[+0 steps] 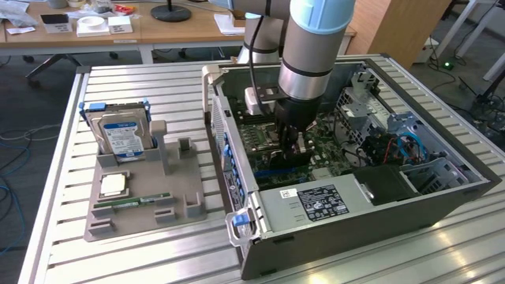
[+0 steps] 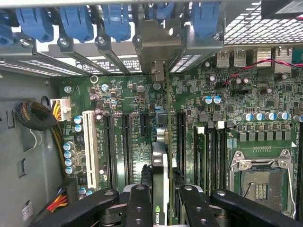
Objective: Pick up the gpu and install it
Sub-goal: 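Insert the gpu into the slot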
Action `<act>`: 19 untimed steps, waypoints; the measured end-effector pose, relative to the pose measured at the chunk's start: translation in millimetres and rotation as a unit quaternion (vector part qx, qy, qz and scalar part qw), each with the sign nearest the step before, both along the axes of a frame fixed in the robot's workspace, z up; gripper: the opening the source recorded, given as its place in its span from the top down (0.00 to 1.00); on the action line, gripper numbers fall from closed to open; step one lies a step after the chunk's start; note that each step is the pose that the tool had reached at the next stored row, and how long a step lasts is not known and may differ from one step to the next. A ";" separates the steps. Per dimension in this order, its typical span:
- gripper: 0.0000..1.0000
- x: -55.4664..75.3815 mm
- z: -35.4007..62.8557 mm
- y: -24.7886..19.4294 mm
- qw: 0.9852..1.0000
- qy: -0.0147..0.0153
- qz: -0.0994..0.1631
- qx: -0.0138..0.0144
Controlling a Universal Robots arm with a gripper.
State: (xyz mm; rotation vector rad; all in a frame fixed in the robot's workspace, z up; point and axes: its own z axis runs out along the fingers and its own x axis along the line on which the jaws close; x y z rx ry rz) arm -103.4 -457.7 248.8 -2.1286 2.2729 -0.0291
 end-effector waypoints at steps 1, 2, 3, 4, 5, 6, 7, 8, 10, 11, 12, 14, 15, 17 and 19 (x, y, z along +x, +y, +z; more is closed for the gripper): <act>0.73 0.0 0.0 0.0 1.000 0.000 0.000 0.000; 0.73 0.0 0.0 0.0 1.000 0.000 0.000 0.000; 0.73 0.0 0.0 0.0 1.000 0.000 0.000 0.000; 0.73 0.0 0.0 0.0 1.000 0.000 0.000 0.000; 0.73 0.0 0.0 0.0 1.000 0.000 0.000 0.000; 0.73 0.0 0.0 0.0 1.000 0.000 0.000 0.000; 0.73 0.0 -0.1 -0.1 1.000 0.000 0.000 0.000; 0.73 0.0 -0.3 -0.1 1.000 0.000 0.000 0.000; 0.73 0.0 -0.8 0.0 1.000 0.000 0.000 0.000; 0.73 0.0 -0.9 0.0 1.000 0.000 0.000 0.000; 0.73 0.0 -1.1 0.0 1.000 0.000 0.000 0.000; 0.73 0.0 -1.4 0.0 1.000 0.000 0.000 0.000; 0.73 0.0 -1.5 0.0 1.000 0.000 0.000 0.000; 0.73 0.0 -1.5 0.0 1.000 0.000 0.000 0.000; 0.73 0.0 -1.5 0.0 1.000 0.000 0.000 0.000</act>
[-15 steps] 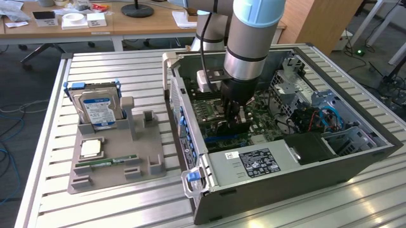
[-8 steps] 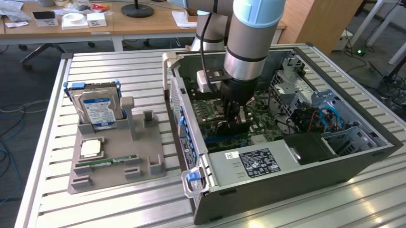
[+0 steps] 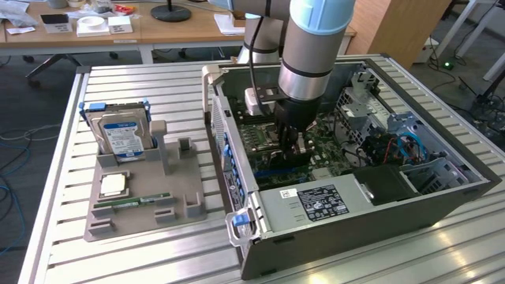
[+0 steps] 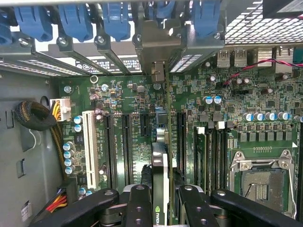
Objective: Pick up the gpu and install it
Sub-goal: 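Insert the gpu into the slot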
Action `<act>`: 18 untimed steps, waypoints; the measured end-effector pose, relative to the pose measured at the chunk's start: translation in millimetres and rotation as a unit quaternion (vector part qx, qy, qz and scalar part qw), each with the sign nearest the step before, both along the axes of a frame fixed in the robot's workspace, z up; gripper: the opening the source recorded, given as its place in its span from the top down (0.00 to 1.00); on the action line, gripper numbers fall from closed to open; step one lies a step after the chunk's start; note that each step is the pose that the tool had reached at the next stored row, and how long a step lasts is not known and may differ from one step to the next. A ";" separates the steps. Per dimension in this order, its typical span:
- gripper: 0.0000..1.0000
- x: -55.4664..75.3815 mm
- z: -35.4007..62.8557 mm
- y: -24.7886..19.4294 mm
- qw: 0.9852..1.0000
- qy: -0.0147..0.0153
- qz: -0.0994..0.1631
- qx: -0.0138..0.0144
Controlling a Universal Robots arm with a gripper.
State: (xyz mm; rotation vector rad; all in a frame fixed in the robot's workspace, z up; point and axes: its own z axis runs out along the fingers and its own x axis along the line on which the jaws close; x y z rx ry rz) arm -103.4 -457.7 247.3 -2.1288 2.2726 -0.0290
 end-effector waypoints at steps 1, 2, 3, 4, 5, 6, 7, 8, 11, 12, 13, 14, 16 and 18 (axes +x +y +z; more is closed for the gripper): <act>0.73 0.0 0.4 0.0 1.000 0.000 0.000 0.000; 0.73 0.0 1.1 0.1 1.000 0.000 0.000 0.001; 0.73 0.0 2.4 0.1 1.000 0.000 0.000 0.001; 0.73 0.0 3.3 0.0 1.000 0.000 0.000 0.000; 0.73 0.0 3.5 0.0 1.000 0.000 0.000 0.001; 0.73 0.0 3.4 0.0 1.000 0.000 0.000 0.001; 0.73 0.0 3.4 0.0 1.000 0.000 0.000 0.001; 0.73 0.0 3.2 0.0 1.000 0.000 0.000 0.001; 0.73 0.0 2.0 -0.1 1.000 -0.002 0.000 0.001; 0.73 0.0 1.6 0.0 1.000 -0.002 0.000 0.001; 0.73 -0.1 1.3 0.0 1.000 -0.002 0.000 0.001; 0.73 -0.1 1.1 0.0 1.000 -0.003 0.000 0.001; 0.73 -0.1 1.0 0.0 1.000 -0.003 0.000 0.001; 0.73 -0.1 1.0 0.0 1.000 -0.003 0.001 0.001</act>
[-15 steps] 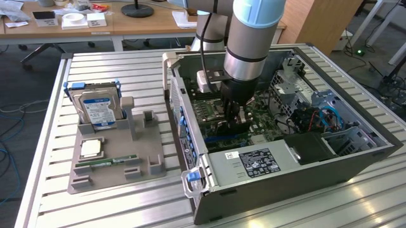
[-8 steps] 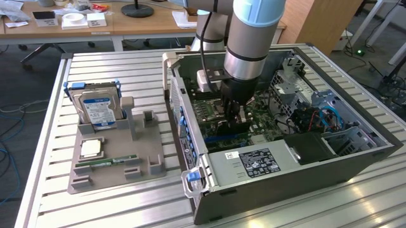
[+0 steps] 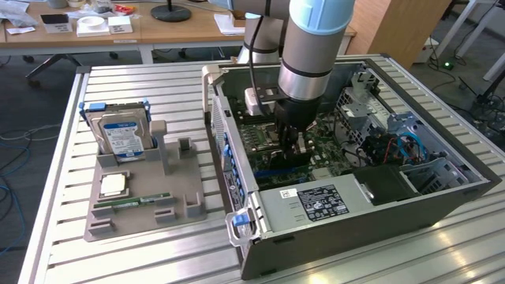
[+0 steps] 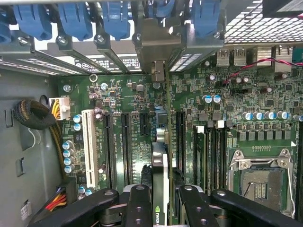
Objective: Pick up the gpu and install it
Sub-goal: 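Insert the gpu into the slot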
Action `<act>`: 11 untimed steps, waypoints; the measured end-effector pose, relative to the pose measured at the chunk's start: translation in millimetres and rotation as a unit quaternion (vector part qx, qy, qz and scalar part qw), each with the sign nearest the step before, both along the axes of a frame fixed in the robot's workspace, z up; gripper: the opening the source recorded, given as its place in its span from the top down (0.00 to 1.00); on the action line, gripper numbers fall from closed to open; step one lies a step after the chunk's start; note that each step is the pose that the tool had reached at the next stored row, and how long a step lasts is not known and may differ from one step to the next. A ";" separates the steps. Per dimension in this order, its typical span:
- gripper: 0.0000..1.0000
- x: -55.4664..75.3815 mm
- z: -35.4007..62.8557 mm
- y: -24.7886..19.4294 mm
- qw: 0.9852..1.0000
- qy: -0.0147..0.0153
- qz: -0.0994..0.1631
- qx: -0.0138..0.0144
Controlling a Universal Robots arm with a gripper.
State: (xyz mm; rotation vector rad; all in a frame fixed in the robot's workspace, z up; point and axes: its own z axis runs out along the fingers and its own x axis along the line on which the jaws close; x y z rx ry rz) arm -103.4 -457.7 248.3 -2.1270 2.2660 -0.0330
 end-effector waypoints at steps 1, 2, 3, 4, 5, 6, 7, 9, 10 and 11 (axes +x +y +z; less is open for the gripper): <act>0.73 0.0 0.0 0.0 1.000 0.000 0.001 0.000; 0.73 0.0 -0.1 0.0 1.000 0.000 0.001 0.000; 0.73 0.0 -0.2 0.0 1.000 0.000 0.001 0.000; 0.73 0.0 -0.7 0.0 1.000 0.000 0.001 0.000; 0.73 0.0 -1.2 0.0 1.000 0.000 0.001 0.000; 0.73 0.0 -1.5 0.0 1.000 0.000 0.001 0.000; 0.73 0.0 -1.8 0.0 1.000 0.000 0.001 0.000; 0.73 0.0 -2.2 0.0 1.000 0.000 0.001 0.000; 0.73 0.0 -2.4 0.0 1.000 0.000 0.001 0.000; 0.73 0.0 -2.5 0.0 1.000 0.000 0.001 0.000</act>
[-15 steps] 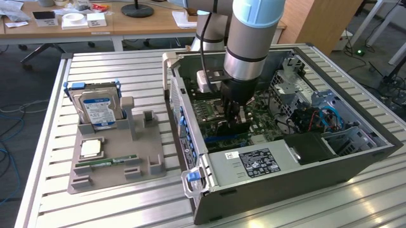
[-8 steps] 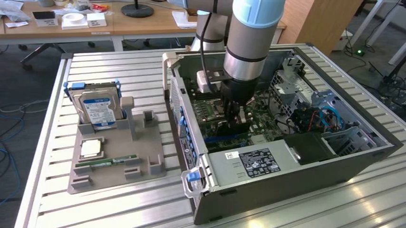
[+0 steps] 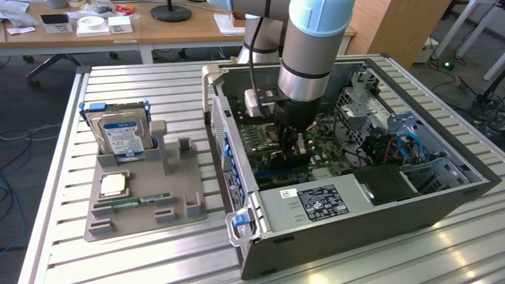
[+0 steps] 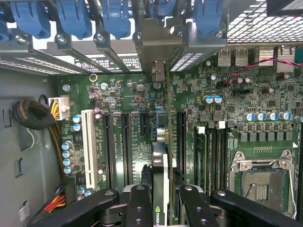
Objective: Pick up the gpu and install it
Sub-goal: 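Insert the gpu into the slot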
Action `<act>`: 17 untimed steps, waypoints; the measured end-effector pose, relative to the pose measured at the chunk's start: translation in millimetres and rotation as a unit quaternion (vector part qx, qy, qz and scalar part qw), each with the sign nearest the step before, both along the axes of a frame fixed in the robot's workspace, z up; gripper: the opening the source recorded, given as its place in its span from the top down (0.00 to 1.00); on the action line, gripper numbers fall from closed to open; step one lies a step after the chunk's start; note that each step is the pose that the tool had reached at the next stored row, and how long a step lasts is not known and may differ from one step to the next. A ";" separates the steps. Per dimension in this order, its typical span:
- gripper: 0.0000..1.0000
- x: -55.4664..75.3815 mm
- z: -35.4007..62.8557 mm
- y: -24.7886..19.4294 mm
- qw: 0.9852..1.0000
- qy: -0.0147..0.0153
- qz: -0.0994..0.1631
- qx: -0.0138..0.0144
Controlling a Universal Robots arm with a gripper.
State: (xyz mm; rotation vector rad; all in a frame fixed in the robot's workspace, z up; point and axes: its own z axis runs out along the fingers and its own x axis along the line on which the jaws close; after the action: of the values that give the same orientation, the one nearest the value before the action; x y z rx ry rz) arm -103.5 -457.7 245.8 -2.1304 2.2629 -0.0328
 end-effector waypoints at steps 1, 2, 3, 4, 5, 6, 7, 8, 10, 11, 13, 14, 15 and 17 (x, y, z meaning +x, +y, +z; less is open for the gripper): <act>0.73 0.0 -0.1 0.0 1.000 0.000 0.000 0.000; 0.73 0.0 -0.1 0.0 1.000 0.000 0.000 0.000; 0.73 0.0 -0.1 0.0 1.000 0.000 0.000 0.000; 0.73 0.0 -0.1 0.0 1.000 0.000 0.000 0.000; 0.73 0.0 -0.1 0.0 1.000 0.000 0.000 0.000; 0.73 0.0 -0.5 0.0 1.000 0.000 0.000 0.000; 0.73 0.0 -0.8 0.0 1.000 0.000 0.000 0.000; 0.73 0.0 -0.9 0.0 1.000 0.000 0.000 0.000; 0.73 0.0 -0.9 0.0 1.000 0.000 0.000 0.000; 0.73 0.0 -0.9 0.0 1.000 0.000 0.000 0.000; 0.73 0.0 -1.0 0.0 1.000 0.000 0.000 0.000; 0.73 0.1 -1.4 0.0 1.000 0.000 0.000 0.000; 0.73 0.1 -1.6 0.0 1.000 0.000 0.000 0.000; 0.73 0.0 -1.8 0.0 1.000 0.000 0.000 0.000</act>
State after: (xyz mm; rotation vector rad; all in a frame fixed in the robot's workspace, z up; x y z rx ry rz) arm -103.4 -457.7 244.0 -2.1302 2.2626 -0.0335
